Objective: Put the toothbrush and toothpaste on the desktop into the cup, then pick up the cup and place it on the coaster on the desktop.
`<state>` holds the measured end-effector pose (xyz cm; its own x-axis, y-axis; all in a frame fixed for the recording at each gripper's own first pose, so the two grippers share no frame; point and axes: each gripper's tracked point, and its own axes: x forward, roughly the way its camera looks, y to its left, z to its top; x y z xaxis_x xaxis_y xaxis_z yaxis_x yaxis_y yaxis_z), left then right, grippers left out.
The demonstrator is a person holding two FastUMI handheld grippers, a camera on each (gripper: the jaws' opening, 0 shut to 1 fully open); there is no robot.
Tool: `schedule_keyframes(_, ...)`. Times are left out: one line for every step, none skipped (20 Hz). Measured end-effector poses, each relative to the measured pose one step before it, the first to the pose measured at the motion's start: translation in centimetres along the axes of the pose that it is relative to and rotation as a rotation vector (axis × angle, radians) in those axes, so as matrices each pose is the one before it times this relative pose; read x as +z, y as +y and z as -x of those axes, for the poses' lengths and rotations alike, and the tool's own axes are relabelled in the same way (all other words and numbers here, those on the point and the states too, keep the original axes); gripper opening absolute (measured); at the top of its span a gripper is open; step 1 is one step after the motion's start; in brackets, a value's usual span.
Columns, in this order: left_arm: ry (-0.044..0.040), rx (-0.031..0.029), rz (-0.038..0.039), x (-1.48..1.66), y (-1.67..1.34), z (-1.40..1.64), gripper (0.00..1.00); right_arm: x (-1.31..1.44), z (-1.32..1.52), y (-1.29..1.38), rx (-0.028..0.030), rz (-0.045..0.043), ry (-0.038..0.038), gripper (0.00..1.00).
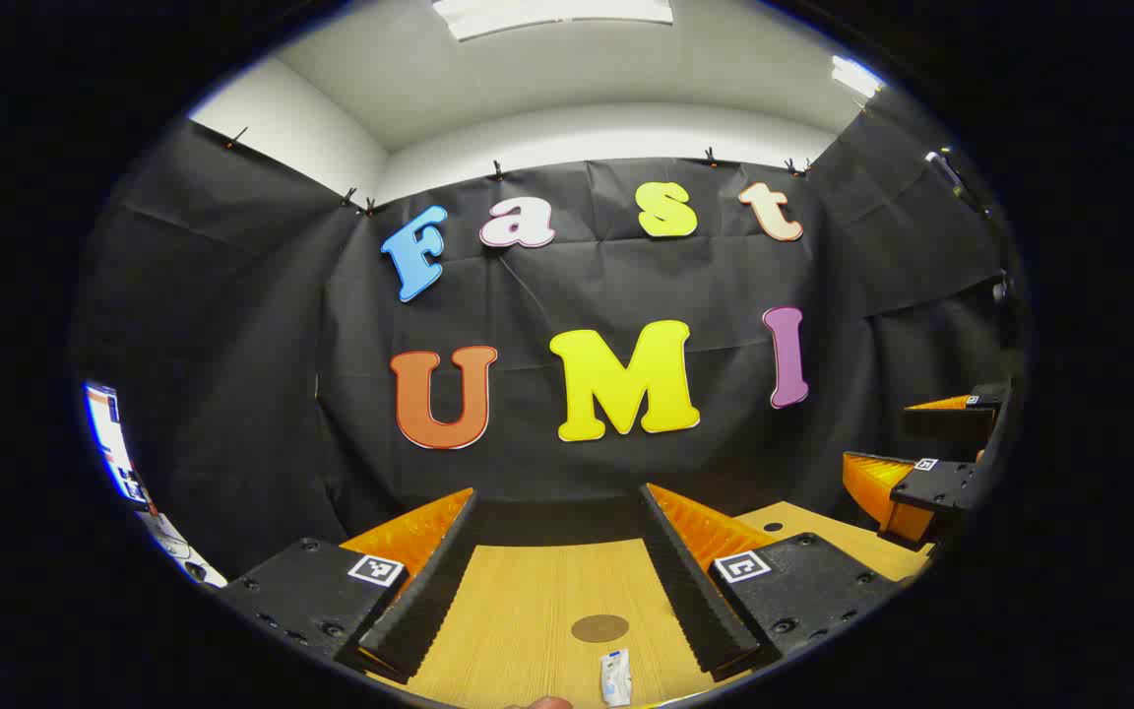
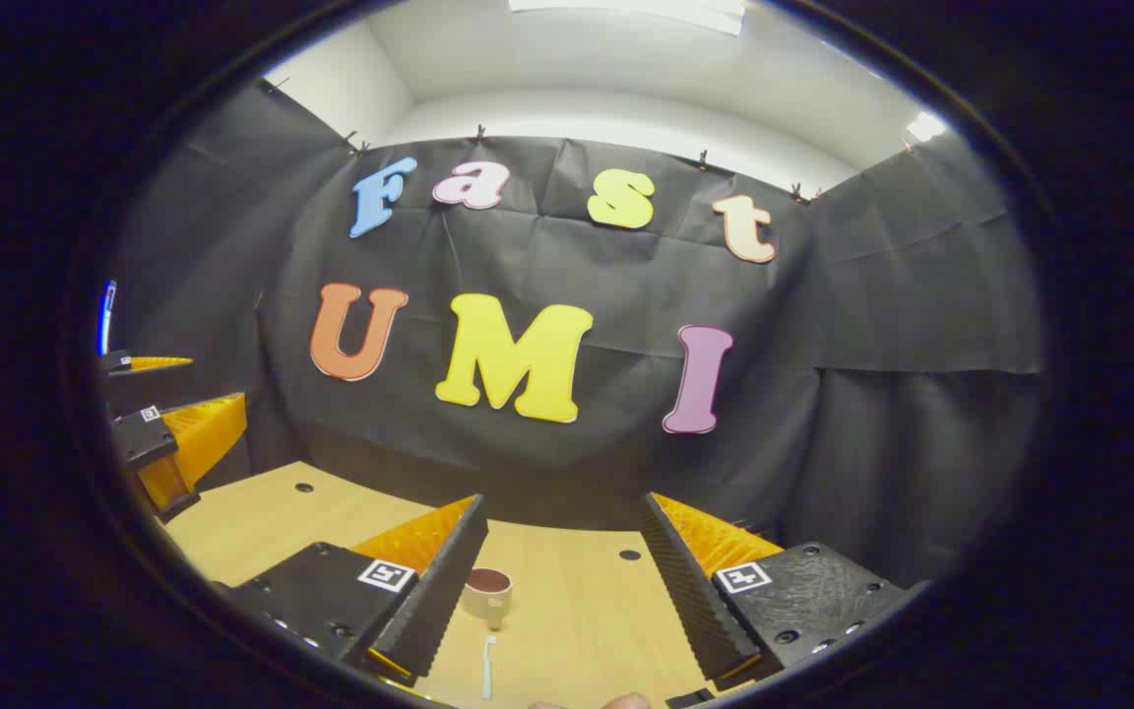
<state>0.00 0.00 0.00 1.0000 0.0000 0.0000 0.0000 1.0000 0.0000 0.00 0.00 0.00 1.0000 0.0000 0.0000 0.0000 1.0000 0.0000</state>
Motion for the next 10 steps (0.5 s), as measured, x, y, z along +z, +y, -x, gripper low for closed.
schedule_keyframes(0.00008, 0.00514, -0.00251, 0.017, 0.194, -0.01, 0.98, -0.227, -0.362, 0.377, 0.01174, 0.00641, 0.00598, 0.95)
schedule_keyframes(0.00295, 0.00534, 0.0018, -0.117, 0.209, -0.083, 0.98, -0.309, -0.288, 0.394, 0.01484, 0.00167, 0.00408, 0.95)
schedule_keyframes(0.00456, 0.00104, 0.00132, -0.248, 0.061, -0.043, 0.98, -0.056, -0.281, 0.417, 0.0116, 0.00052, 0.00447, 0.95)
schedule_keyframes(0.00493, 0.00634, -0.00412, -0.16, 0.249, -0.091, 0.98, -0.217, -0.336, 0.328, 0.01222, -0.00248, 0.00404, 0.95)
schedule_keyframes(-0.00017, 0.00241, -0.0046, -0.002, 0.21, -0.114, 0.98, -0.055, -0.415, 0.379, 0.01079, -0.00002, 0.00377, 0.95)
schedule_keyframes(0.00596, 0.00241, -0.00644, -0.1, 0.259, -0.265, 0.98, -0.154, -0.463, 0.182, 0.00425, 0.00038, 0.0046, 0.97)
schedule_keyframes(0.00246, 0.00796, -0.00222, -0.043, 0.348, -0.243, 0.98, 0.132, -0.291, 0.18, 0.00473, -0.00167, -0.00015, 0.97)
schedule_keyframes(0.00072, 0.00836, 0.00049, 0.0, 0.338, -0.211, 0.98, 0.086, -0.299, 0.192, 0.00315, -0.00082, -0.00044, 0.97)
schedule_keyframes(-0.00328, 0.00564, 0.0043, -0.072, 0.264, -0.138, 0.98, 0.11, -0.381, 0.253, 0.00636, -0.00038, 0.00113, 0.97)
schedule_keyframes(0.00034, 0.00353, 0.0048, -0.026, 0.165, -0.3, 0.98, -0.057, -0.306, 0.128, 0.00166, 0.00216, 0.00268, 0.97)
